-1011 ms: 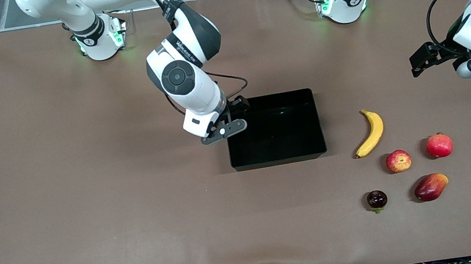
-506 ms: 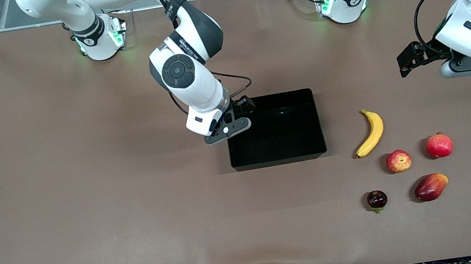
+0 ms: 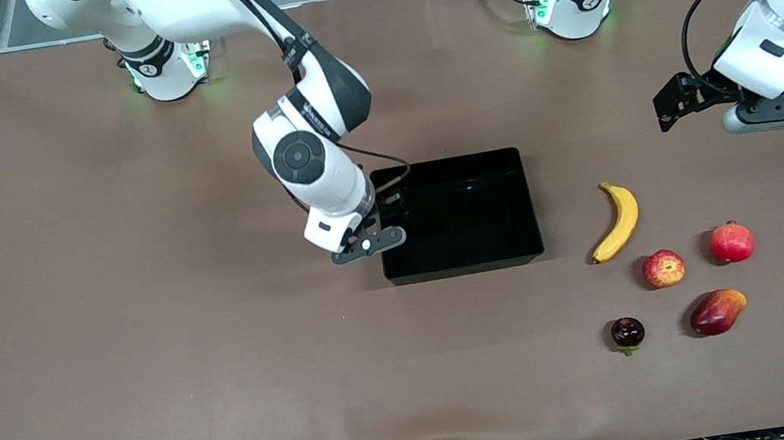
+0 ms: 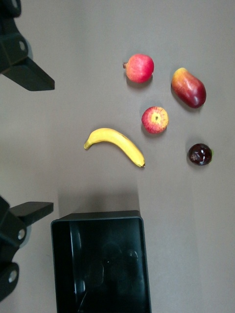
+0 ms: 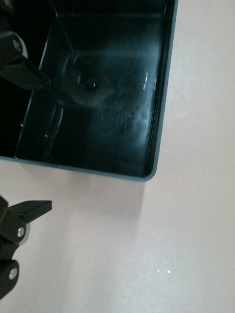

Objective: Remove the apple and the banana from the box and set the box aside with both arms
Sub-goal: 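Lower the right gripper onto the box rim and grasp it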

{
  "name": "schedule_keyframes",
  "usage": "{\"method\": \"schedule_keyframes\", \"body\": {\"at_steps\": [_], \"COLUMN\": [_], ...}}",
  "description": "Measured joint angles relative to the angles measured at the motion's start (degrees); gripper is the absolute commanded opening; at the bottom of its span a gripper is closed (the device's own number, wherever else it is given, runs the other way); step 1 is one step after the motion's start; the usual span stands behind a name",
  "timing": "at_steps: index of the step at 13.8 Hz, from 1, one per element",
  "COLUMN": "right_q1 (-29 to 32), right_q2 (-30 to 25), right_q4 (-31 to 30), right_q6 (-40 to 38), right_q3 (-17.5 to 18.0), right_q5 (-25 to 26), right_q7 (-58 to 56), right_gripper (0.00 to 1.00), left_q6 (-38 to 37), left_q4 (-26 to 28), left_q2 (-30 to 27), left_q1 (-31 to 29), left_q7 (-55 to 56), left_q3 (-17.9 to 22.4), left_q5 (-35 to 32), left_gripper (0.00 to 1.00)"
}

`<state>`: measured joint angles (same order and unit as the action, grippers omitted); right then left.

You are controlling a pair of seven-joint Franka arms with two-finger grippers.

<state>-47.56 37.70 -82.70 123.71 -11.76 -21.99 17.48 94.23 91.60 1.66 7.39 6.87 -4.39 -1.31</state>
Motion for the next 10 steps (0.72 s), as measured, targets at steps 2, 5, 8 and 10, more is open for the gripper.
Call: {"method": "schedule_keyframes", "body": {"at_steps": [2, 5, 8, 10], "right_q1": [0.16, 0.14, 0.09, 0.04], "right_q2": [0.66, 0.68, 1.46, 2.89], "right_q4": [0.00, 0.02, -0.30, -0.42], "right_q6": [0.70, 0.85, 0.77, 1.21], "right_q3": [-0.01, 0.02, 0.08, 0.13], "right_q5": [0.00, 0.00, 0.00, 0.00], "right_q7": [0.00, 0.00, -0.06, -0.65], "right_gripper": [1.00, 1.00, 1.00, 1.00], "left_q6": [0.14, 0.14, 0.14, 0.17], "left_q4": [0.44, 0.65, 0.94, 1.05], "left_q2": [0.00, 0.00, 0.00, 0.00], "left_q1": [0.01, -0.11, -0.32, -0.39], "left_q7": [0.01, 0.01, 0.01, 0.01], "left_q3": [-0.66, -0.70, -0.67, -0.67], "left_q5": [0.00, 0.00, 0.00, 0.00], "left_gripper": [1.00, 1.00, 1.00, 1.00]}}
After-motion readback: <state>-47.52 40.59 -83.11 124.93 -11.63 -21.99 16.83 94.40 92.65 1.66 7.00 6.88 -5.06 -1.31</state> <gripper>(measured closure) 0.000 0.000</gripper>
